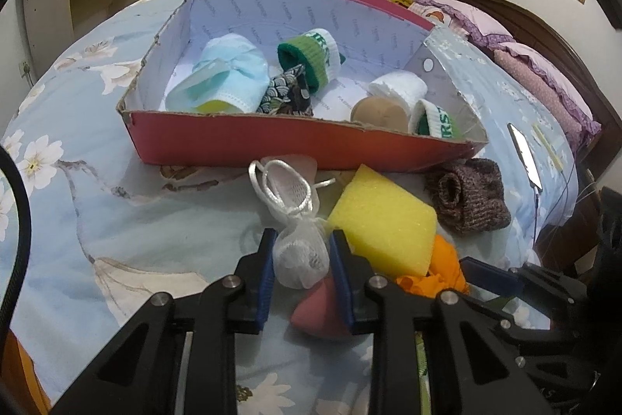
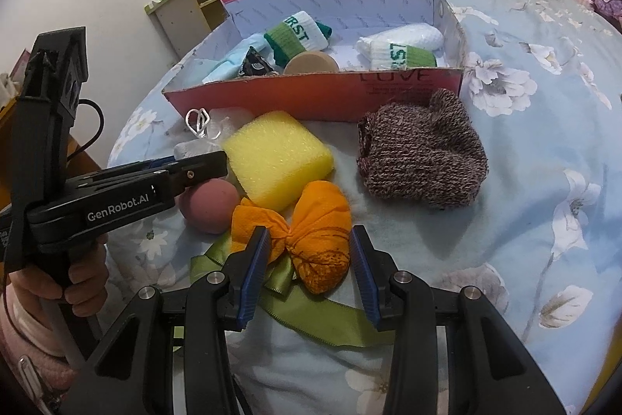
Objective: Organize soft objects
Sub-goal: 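Grasp the white mesh drawstring bag with the left tool while the right tool grasps the orange bow, then carry the mesh bag and the orange bow into the box with both tools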
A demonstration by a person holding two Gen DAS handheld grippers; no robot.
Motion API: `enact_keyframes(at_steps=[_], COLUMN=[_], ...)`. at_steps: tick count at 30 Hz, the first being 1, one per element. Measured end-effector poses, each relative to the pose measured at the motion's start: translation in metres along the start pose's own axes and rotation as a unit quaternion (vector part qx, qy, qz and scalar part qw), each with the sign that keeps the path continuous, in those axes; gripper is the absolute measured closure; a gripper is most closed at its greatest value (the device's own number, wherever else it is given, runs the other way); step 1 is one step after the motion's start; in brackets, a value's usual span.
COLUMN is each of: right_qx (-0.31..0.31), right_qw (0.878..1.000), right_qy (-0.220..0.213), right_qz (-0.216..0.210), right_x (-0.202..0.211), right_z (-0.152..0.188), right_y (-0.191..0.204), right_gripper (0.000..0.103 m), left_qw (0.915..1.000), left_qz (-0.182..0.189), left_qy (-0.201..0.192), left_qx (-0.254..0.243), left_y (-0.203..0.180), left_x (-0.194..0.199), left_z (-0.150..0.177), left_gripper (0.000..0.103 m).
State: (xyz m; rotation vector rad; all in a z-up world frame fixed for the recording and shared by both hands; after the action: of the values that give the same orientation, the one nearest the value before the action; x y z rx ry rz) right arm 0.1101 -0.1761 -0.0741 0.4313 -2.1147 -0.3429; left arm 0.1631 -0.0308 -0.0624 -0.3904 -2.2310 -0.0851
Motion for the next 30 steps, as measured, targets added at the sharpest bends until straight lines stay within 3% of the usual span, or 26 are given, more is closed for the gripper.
enact_keyframes(at_steps=[9,19,30], right_qx=[0.014,0.014,0.028], right_qw=[1.000,1.000,0.998], right_qy=[-0.008,-0.025,-0.051], right_qz=[0.008,0.002,-0.003], right_x=[-0.001,0.012,0.034], right_z=[0.001,-0.004,-0.010], right_y=[0.002,0.005,0.017], right_gripper=[0.062,0.076,0.078], left_qw=[0.9999,0.9993,0.9985], left_qz=[0.010,0.010,0.006], left_qy=[-0.009,-0.034,-0.054], left_qx=[-0.001,-0.006,-0.009], left_y=[-0.003,-0.006,-0.009], left_x=[0.011,0.034,0.052], left_z=[0.001,-0.007,-0.013], left_gripper=[0.084,0.084,0.084])
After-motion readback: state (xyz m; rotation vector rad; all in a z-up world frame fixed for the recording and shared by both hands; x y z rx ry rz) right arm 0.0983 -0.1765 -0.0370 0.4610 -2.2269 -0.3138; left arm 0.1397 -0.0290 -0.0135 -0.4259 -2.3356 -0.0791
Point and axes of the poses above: each gripper's, at about its wrist camera, not at the fingertips, and x roughly against the way its jaws point, y to its left, z to its underside, the point moved 10 cm from there along -x, roughly the way its jaws point, and after that the axes turned 13 degrees about -x, right-handed, at the moved point
